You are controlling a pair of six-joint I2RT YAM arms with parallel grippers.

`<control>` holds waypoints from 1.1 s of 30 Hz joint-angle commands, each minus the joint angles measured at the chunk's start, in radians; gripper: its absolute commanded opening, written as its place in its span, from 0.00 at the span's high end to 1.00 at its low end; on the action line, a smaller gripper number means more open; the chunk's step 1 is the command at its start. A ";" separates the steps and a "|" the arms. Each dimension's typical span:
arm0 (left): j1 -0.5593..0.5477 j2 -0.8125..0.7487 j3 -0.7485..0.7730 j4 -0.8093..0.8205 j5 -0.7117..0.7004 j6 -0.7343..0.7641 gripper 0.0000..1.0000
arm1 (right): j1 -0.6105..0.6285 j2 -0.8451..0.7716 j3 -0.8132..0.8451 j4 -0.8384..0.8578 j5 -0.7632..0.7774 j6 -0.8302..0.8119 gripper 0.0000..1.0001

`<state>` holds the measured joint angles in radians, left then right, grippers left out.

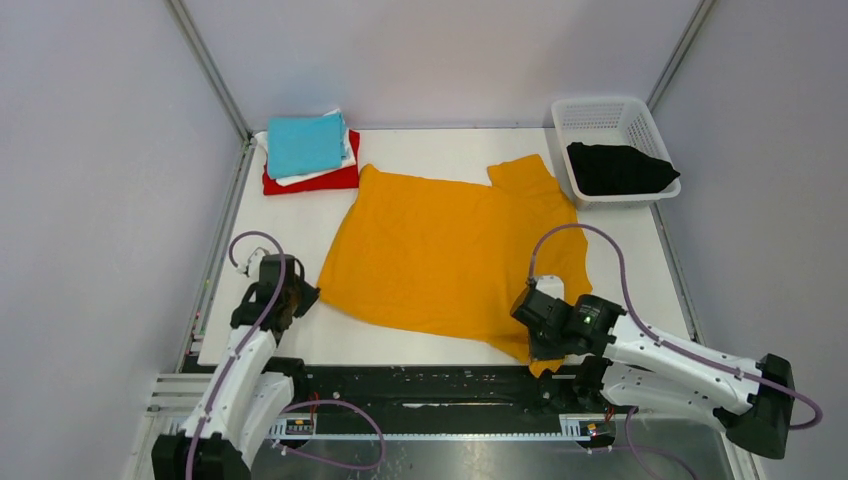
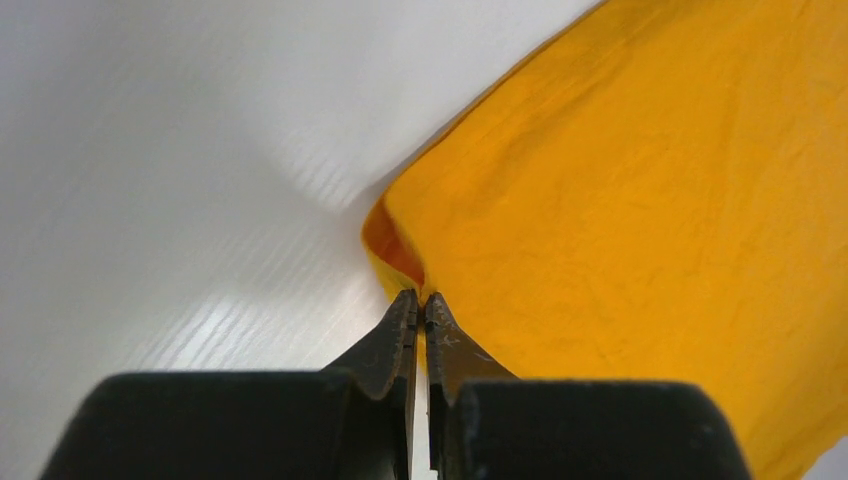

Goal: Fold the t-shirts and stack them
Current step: Grab the side of the flattened tshirt closest away from the robot with both arms, then fold the flattened tshirt in 1/3 of the way

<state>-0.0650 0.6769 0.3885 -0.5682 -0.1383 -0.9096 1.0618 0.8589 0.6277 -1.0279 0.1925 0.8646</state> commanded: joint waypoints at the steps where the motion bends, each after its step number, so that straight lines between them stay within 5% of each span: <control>1: 0.001 0.132 0.101 0.179 0.081 0.003 1.00 | -0.125 -0.029 0.082 -0.003 0.132 -0.061 1.00; 15: -0.002 0.547 0.316 0.395 0.109 0.013 1.00 | -0.472 0.145 0.195 0.155 0.113 -0.337 1.00; 30: -0.021 0.849 0.510 0.421 0.033 0.036 1.00 | -0.702 0.470 0.344 0.384 0.024 -0.623 0.98; 32: -0.020 0.891 0.553 0.393 0.033 0.048 0.84 | -0.722 0.563 0.401 0.393 0.022 -0.659 0.93; 33: -0.021 0.907 0.571 0.391 0.041 0.051 0.61 | -0.730 0.610 0.433 0.396 0.040 -0.669 0.88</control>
<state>-0.0868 1.5352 0.8688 -0.1982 -0.0689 -0.8852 0.3641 1.3430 0.9501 -0.7105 0.2409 0.3088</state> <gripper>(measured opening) 0.135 0.064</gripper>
